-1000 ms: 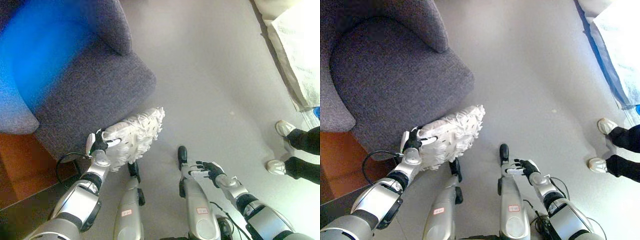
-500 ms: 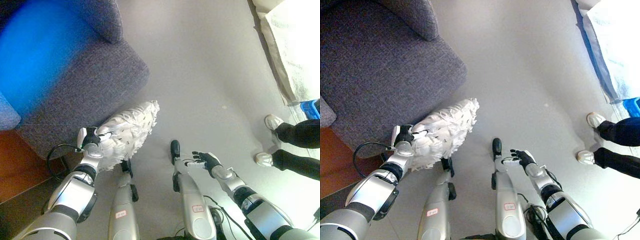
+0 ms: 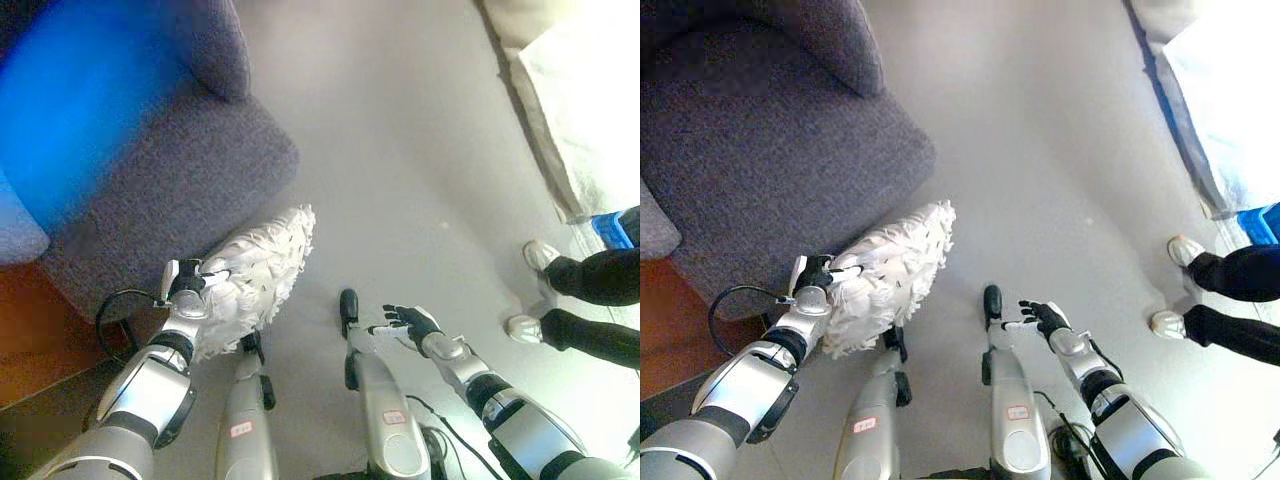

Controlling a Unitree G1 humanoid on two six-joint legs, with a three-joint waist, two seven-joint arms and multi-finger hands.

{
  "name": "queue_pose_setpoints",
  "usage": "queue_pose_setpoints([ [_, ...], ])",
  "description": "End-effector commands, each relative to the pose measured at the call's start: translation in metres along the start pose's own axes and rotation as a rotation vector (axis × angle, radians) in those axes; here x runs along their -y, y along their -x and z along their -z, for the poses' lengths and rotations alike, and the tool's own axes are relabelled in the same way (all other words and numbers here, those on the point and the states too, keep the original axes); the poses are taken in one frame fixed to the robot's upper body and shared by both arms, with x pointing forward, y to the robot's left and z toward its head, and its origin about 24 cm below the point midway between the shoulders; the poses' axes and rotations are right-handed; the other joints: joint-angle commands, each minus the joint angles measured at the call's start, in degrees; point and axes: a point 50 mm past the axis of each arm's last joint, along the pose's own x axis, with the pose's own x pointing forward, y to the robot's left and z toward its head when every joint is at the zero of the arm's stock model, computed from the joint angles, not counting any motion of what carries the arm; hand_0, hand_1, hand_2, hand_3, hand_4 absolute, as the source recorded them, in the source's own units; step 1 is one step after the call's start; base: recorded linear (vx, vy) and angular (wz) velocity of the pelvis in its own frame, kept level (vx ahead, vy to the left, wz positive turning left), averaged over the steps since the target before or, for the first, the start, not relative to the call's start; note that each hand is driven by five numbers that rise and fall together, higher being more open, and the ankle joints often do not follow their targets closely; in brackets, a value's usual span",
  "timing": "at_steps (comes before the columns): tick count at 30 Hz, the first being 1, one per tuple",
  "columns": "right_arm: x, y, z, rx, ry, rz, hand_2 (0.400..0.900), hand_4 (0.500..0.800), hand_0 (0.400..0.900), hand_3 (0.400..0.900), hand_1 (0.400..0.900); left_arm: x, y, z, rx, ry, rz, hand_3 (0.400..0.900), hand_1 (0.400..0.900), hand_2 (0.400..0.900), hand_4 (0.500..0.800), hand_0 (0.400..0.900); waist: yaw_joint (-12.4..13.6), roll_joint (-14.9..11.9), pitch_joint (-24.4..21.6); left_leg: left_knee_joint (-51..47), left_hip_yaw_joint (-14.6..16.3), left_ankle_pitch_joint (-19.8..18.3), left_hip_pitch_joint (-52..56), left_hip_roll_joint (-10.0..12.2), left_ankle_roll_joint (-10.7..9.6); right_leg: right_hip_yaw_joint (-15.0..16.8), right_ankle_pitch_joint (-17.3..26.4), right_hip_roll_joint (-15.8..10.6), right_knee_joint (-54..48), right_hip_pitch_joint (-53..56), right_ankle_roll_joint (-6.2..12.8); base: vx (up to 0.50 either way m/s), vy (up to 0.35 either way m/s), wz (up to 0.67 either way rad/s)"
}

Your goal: Pick up the pillow and put it on the sofa.

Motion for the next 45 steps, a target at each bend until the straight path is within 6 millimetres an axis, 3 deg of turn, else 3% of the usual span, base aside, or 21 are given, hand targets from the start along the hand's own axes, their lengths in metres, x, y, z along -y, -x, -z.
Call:
queue_pose_setpoints([
  [1, 0.012, 0.005, 0.022, -0.059, -0.044, 0.029, 0.9, 0.8, 0.9, 0.9, 0.9, -0.023, -0.005, -0.017, 0.091, 0.066, -0.064, 0.4, 0.4, 0.4, 0.5, 0.4, 1.8, 0.7, 1.0, 5.4, -2.1, -2.7, -1.5, -3.4, 3.0, -1.5, -4.6, -0.3, 3.0, 2.9, 0.7, 0.04, 0.013, 0.03],
  [5, 0.011, 0.009, 0.04, -0.108, -0.056, 0.028, 0.9, 0.8, 0.9, 0.9, 0.9, -0.016, -0.002, -0.005, 0.094, 0.053, -0.043, 0.4, 0.4, 0.4, 0.5, 0.4, 2.4, 1.4, -0.4, 3.7, -2.5, -2.4, 1.5, -3.6, 3.1, -2.2, -5.2, -0.7, 2.6, 5.7, 0.73, 0.05, 0.01, 0.03],
  [16, 0.003, 0.042, 0.127, -0.359, -0.086, 0.008, 0.9, 0.8, 0.9, 0.9, 0.9, 0.004, 0.023, 0.058, 0.056, -0.066, 0.031, 0.4, 0.4, 0.4, 0.5, 0.4, 3.9, 4.3, -11.9, -2.0, -2.7, -2.5, 12.4, -3.5, 3.2, -4.6, -7.0, -1.0, -0.9, 17.0, 1.03, 0.13, 0.031, 0.02],
  [22, -0.008, 0.062, 0.162, -0.477, -0.094, -0.028, 0.9, 0.8, 0.9, 0.9, 0.9, 0.0, 0.029, 0.068, 0.066, -0.132, 0.037, 0.4, 0.4, 0.4, 0.5, 0.4, 4.4, 5.3, -17.2, -2.4, -2.5, -3.9, 16.8, -3.6, 3.6, -5.1, -8.5, -1.2, -1.1, 21.4, 1.03, 0.19, 0.018, 0.01],
  [29, -0.014, 0.08, 0.187, -0.569, -0.099, -0.048, 0.9, 0.8, 0.9, 0.9, 0.9, -0.02, 0.025, 0.03, 0.207, -0.172, 0.016, 0.4, 0.4, 0.4, 0.5, 0.4, 4.6, 6.2, -21.2, -3.9, -2.7, -4.5, 20.1, -3.7, 3.9, -5.4, -9.0, -1.3, -2.0, 24.5, 1.43, 0.1, 0.007, 0.06],
  [38, -0.013, 0.094, 0.204, -0.627, -0.095, -0.06, 0.9, 0.8, 0.9, 0.9, 0.9, -0.088, 0.016, -0.066, 0.415, -0.246, -0.01, 0.4, 0.4, 0.4, 0.5, 0.4, 4.0, 7.0, -24.2, -5.1, -2.1, -4.7, 22.4, -3.3, 3.7, -5.9, -9.3, -1.4, -2.8, 26.6, 1.91, 0.07, -0.008, 0.06],
  [43, -0.012, 0.098, 0.21, -0.647, -0.102, -0.061, 0.9, 0.8, 0.9, 0.9, 0.9, -0.11, 0.022, -0.109, 0.503, -0.271, 0.027, 0.4, 0.4, 0.4, 0.5, 0.4, 3.6, 7.6, -25.4, -6.1, -1.7, -4.7, 23.4, -3.3, 3.7, -5.7, -9.2, -1.2, -3.5, 27.2, 2.26, 0.06, -0.012, 0.04],
  [45, -0.011, 0.1, 0.211, -0.653, -0.102, -0.062, 0.9, 0.8, 0.9, 0.9, 0.9, -0.114, 0.024, -0.117, 0.518, -0.286, 0.022, 0.4, 0.4, 0.4, 0.5, 0.4, 3.5, 7.7, -25.6, -6.5, -1.7, -4.6, 23.5, -3.3, 3.7, -5.6, -9.1, -1.2, -3.7, 27.3, 2.35, 0.06, -0.004, 0.04],
])
